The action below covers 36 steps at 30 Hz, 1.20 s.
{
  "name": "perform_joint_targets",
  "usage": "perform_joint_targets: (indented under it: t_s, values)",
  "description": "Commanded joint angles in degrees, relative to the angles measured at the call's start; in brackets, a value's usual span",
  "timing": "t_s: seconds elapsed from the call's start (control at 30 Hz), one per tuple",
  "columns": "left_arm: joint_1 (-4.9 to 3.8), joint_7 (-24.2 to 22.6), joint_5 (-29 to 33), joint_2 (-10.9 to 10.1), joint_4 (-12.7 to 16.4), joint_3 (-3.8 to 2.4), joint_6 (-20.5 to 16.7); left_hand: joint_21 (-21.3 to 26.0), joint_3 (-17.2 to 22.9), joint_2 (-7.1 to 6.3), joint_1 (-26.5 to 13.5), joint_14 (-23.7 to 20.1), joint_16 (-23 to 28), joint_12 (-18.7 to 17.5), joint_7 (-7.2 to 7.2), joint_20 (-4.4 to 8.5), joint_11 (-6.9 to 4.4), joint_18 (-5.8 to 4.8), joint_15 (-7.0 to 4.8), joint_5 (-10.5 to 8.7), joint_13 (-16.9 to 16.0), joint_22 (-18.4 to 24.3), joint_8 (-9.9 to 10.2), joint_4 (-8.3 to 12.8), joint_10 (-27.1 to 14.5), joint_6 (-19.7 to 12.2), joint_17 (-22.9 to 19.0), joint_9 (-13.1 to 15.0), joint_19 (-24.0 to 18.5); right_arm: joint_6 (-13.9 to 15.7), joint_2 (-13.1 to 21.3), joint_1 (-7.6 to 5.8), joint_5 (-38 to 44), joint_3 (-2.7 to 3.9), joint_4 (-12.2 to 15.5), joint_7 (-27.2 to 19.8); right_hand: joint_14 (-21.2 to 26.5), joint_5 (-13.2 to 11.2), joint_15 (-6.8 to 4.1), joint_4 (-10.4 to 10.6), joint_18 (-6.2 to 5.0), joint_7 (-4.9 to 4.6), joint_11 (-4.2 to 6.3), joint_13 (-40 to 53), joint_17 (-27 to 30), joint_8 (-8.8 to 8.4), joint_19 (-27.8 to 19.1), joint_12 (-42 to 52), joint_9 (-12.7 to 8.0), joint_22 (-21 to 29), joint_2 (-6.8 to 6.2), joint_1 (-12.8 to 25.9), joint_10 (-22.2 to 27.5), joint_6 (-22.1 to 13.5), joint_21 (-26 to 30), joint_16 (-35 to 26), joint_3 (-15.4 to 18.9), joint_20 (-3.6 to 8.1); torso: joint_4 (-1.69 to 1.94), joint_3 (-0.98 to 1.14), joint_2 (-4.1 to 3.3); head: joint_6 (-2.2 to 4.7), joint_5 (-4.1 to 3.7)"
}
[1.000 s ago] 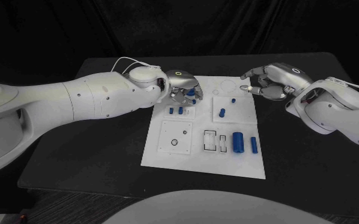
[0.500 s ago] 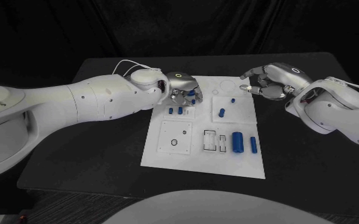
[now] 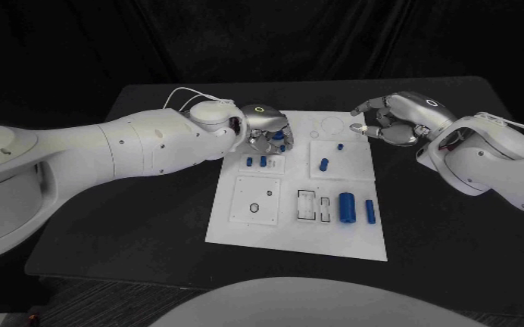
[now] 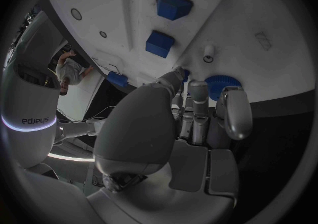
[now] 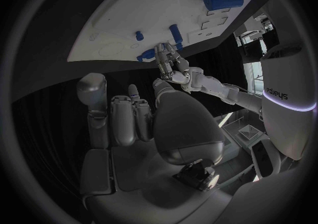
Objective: Assemble the parts on the task board
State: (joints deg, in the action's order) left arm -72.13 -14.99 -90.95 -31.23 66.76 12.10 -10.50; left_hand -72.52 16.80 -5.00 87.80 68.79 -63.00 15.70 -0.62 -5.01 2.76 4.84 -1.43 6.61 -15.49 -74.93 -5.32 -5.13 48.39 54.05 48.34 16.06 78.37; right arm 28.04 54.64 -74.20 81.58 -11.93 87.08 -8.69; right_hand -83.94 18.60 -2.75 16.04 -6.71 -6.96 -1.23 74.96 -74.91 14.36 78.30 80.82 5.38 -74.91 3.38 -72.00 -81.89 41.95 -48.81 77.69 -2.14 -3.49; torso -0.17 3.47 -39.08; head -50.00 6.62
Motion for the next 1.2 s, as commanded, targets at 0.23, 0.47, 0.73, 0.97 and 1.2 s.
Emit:
perform_joint_targets:
  t_s: [0.23,0.47,0.73,0.97,1.2]
  values:
    - [0.31,-0.8,-0.2,0.1,-0.4,0.02,-1.4,-0.4,0.7,1.01,-0.3,0.2,-1.0,2.4,-0.7,-0.08,-0.74,-0.85,-0.29,0.51,-1.3,-9.8,-0.7,0.2,2.2,1.7,0.3,0.2,0.5,-0.3,-0.1,0.18,-0.1,0.04,-0.2,0.8,-2.3,0.3,0.09,0.0,-0.51,-0.08,0.01,3.5,-2.2,-0.19,-0.3,-0.3,-0.1,-4.5,-0.09,-0.6,0.5,0.4,0.2,-0.2,-0.3,-0.06,0.11,0.0,0.04,0.0,-0.12]
    - [0.41,-1.1,-0.2,0.2,-0.5,0.02,-1.4,-0.6,0.8,1.21,-0.3,0.4,-1.3,4.0,-1.28,-0.03,-1.18,-0.89,-0.6,0.65,-2.4,-9.9,-1.0,0.7,3.7,2.6,0.1,0.4,0.6,-0.5,-0.2,0.24,-0.1,0.04,-0.2,0.9,-2.3,0.3,0.1,0.0,-0.55,-0.09,0.01,3.5,-2.1,-0.28,-0.4,-0.4,-0.1,-4.4,-0.04,-0.6,0.6,0.3,0.5,-0.3,-0.4,-0.07,0.09,0.03,0.03,0.0,-0.1]
    - [0.8,-1.5,-0.2,0.3,-0.7,0.02,-1.4,-1.0,0.6,1.52,-0.6,0.7,-1.8,5.3,-1.63,0.02,-1.44,-0.97,-0.77,0.6,-3.3,-10.0,-1.4,0.8,4.6,3.5,0.3,0.6,0.9,-0.5,-0.2,0.3,-0.1,0.04,-0.2,1.0,-2.3,0.3,0.1,0.0,-0.55,-0.09,0.01,3.5,-2.1,-0.28,-0.4,-0.4,-0.1,-4.4,-0.04,-0.6,0.6,0.3,0.5,-0.3,-0.4,-0.07,0.1,0.03,0.02,0.0,-0.1]
    - [1.1,-2.0,-0.2,0.4,-0.8,0.02,-2.5,-1.8,0.4,1.94,-0.5,1.4,-2.5,7.5,-2.01,0.11,-2.0,-1.13,-1.21,1.02,-4.9,-10.2,-1.8,1.3,6.6,4.6,0.7,1.0,1.5,-0.5,-0.1,0.33,-0.1,0.04,-0.3,1.0,-2.3,0.3,0.1,0.0,-0.58,-0.1,0.0,3.4,-2.1,-0.33,-0.4,-0.5,-0.1,-4.4,0.0,-0.7,0.6,0.3,0.7,-0.3,-0.4,-0.08,0.06,0.03,0.04,0.0,-0.06]
    - [1.18,-2.7,-0.2,-0.6,-0.4,0.02,-5.9,-3.5,0.4,2.09,-0.1,2.9,-3.8,9.2,-3.47,0.28,-1.76,-1.48,-1.16,2.61,-6.3,-10.7,-1.9,2.2,8.8,5.0,1.8,1.3,2.7,-0.5,0.1,0.33,-0.1,0.04,-0.1,1.0,-2.3,0.3,0.1,0.0,-0.58,-0.1,0.0,3.4,-2.1,-0.33,-0.4,-0.5,-0.1,-4.4,0.0,-0.7,0.6,0.3,0.7,-0.3,-0.4,-0.08,0.1,0.06,0.06,0.0,-0.28]
